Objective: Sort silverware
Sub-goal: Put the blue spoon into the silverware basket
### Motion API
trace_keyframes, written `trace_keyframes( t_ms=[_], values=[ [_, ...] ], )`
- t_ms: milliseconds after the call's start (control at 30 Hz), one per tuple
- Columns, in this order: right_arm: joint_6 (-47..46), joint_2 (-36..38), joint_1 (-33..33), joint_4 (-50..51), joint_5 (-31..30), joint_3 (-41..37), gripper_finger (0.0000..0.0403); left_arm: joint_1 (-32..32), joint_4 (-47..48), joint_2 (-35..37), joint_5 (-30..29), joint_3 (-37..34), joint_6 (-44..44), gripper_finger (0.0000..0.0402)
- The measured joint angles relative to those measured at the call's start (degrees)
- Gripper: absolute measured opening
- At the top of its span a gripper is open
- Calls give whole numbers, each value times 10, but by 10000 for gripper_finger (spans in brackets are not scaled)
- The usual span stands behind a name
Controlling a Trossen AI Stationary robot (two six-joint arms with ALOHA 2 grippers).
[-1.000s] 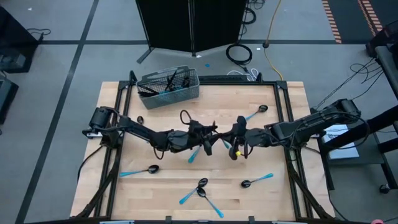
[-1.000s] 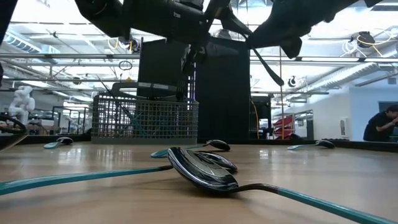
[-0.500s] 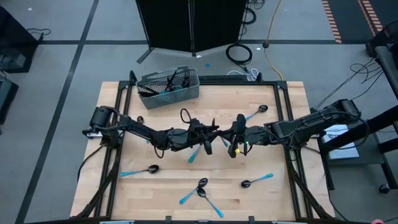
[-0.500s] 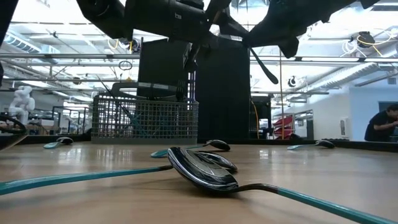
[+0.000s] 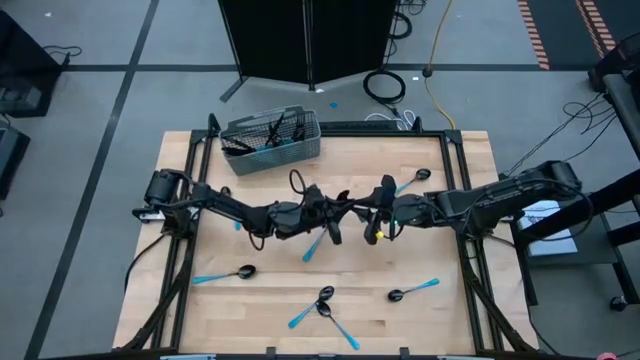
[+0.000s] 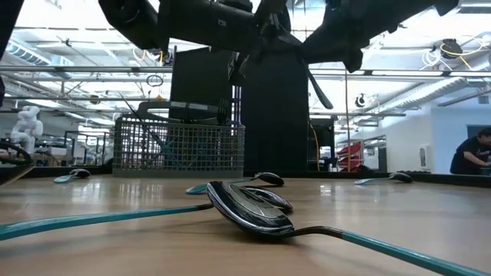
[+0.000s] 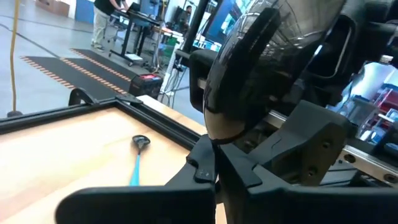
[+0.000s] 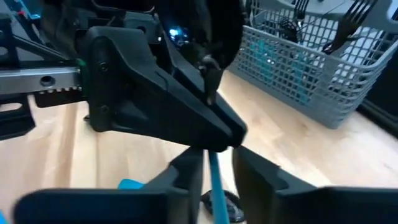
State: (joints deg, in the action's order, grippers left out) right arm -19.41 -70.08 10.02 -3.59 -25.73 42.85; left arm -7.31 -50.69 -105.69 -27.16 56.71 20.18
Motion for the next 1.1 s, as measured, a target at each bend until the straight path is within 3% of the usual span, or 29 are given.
trace_keyframes(
  t_ms=[233,433,567,833,1100],
  values=[
    [50,45,-21,37,7,1,167,17,27,37,2,-1,-43,1],
    [77,100,-26,135,3,0,209,73,120,117,3,-1,-79,0],
    [95,125,-40,153,1,-27,216,132,151,153,9,-1,-105,0],
    [109,156,-77,157,-1,-70,211,278,212,165,82,-1,-106,0],
    [130,180,-137,172,-1,-83,210,332,237,179,107,13,-153,0]
  ],
)
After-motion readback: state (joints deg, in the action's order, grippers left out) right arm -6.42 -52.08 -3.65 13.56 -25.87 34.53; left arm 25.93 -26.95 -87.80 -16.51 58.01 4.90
